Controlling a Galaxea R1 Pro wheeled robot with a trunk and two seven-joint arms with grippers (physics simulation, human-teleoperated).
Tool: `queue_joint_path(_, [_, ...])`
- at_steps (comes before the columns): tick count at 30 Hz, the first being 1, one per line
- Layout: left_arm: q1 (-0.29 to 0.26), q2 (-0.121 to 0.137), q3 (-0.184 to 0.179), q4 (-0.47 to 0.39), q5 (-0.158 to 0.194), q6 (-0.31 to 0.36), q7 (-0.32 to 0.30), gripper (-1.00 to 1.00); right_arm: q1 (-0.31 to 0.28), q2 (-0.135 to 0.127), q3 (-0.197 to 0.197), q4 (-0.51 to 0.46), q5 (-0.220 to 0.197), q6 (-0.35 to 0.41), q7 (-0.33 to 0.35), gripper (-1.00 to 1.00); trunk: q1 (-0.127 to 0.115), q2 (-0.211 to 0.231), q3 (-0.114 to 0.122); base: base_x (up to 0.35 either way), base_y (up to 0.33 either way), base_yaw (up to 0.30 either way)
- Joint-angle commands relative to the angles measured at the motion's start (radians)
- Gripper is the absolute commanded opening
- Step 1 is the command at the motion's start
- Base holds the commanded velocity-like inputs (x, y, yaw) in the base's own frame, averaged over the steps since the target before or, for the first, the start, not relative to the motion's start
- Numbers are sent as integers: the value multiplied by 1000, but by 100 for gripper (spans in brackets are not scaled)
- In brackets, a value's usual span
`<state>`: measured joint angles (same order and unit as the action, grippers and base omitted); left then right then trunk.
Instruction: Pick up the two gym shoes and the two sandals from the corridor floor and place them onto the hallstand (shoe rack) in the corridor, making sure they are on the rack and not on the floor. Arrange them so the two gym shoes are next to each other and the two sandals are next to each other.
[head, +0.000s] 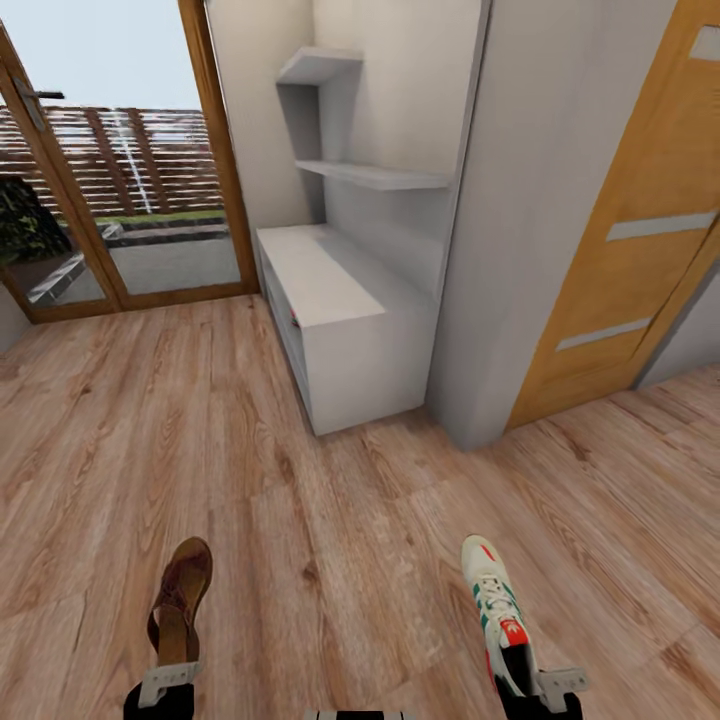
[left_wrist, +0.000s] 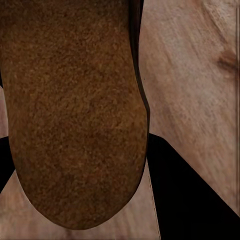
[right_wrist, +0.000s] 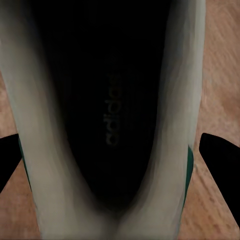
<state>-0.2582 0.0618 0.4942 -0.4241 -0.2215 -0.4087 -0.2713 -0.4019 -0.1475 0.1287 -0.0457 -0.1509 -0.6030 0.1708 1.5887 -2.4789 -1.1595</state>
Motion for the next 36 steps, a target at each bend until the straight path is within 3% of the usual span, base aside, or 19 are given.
queue_joint_path(1, [1,-3,8,2,-13,-10,-4,-100,0,4,6,2,-12,-4,4,-100,-4,7,4,0,0,0])
queue_joint_path(8, [3,-8,8,12,-15,-17,-2,-100,0,19,6,4,-13,-7,4,-100,-31,56,37,0,0,0])
queue_joint_path(23, [4,-6,10,25,-10,-19,-2,-100,0,23,6,4,-15,-2,4,-100,-88,161,108,0,0,0])
queue_joint_path(36, [4,-6,9,25,-9,-24,-3,-100,0,22,6,4,-15,-3,4,-100,-88,161,128,-8,22,0])
